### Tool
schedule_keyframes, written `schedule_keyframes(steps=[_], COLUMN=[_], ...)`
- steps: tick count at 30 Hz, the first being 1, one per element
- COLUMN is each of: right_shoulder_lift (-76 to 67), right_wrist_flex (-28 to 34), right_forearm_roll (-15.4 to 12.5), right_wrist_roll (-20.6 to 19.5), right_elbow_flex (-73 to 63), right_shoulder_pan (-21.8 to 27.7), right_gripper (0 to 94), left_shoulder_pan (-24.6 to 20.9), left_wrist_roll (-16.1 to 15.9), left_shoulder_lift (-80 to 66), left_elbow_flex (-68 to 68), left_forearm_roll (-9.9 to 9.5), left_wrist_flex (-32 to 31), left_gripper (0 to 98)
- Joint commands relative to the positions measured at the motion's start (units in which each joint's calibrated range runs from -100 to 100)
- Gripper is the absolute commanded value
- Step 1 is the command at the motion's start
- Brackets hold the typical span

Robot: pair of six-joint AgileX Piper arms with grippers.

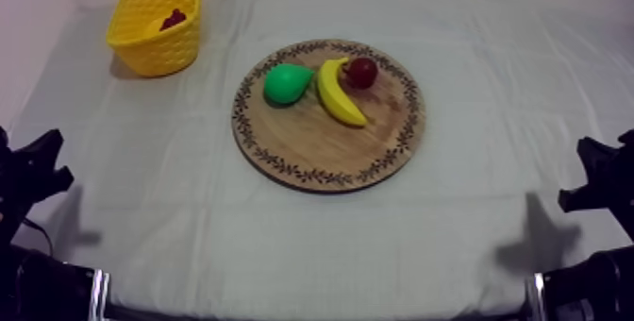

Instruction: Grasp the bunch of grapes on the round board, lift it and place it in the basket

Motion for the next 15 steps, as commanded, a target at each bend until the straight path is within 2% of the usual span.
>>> schedule_keyframes(steps=[1, 15], right_shoulder_lift=[0.0, 0.0], right_wrist_flex=[0.0, 0.0], right_forearm_roll=[0.0, 0.0], right_wrist_roll=[0.0, 0.0], right_elbow_flex=[0.0, 0.0], right_shoulder_pan=[0.0, 0.0], right_gripper=[0.3, 0.3], left_shoulder_pan=[-0.1, -0.2], left_wrist_roll=[1.5, 1.8], left_shoulder_lift=[0.0, 0.0], left_elbow_flex=[0.0, 0.0], left_forearm_roll=[-0.06, -0.09], left_wrist_flex=[0.0, 0.0], left_gripper=[0.0, 0.0])
